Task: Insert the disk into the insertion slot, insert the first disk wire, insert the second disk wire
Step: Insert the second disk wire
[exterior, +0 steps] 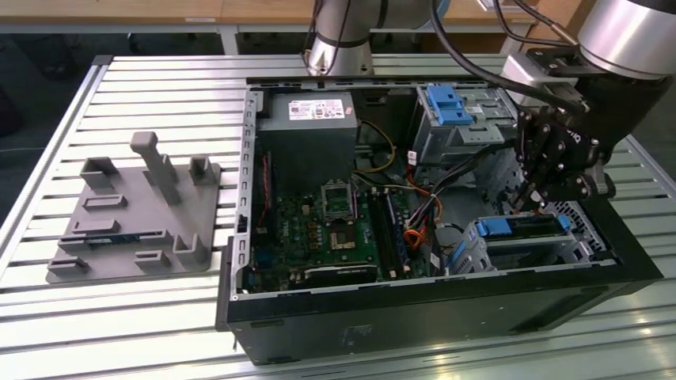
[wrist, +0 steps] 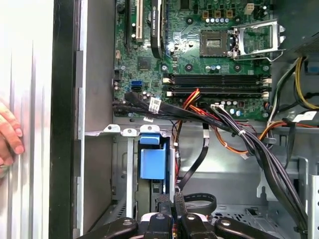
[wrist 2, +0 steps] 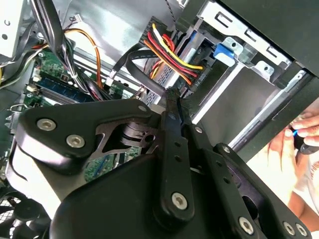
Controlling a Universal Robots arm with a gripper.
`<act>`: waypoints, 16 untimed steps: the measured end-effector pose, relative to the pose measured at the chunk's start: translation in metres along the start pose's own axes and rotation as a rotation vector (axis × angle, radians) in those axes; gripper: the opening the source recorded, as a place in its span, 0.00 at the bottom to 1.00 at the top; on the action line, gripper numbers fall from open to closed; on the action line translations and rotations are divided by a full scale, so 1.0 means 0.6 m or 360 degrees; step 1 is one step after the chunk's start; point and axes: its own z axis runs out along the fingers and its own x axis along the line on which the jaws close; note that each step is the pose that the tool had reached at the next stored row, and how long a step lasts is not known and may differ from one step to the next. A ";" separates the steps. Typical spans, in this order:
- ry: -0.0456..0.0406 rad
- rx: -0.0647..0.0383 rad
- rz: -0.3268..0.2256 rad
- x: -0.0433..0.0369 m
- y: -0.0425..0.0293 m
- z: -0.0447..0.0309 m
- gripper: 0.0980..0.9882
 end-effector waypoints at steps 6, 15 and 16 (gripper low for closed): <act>-0.0065 0.0000 0.0000 0.012 -0.001 -0.001 0.06; -0.0078 0.0000 -0.0001 0.016 -0.001 -0.001 0.06; -0.0081 0.0000 -0.0001 0.017 -0.001 -0.001 0.06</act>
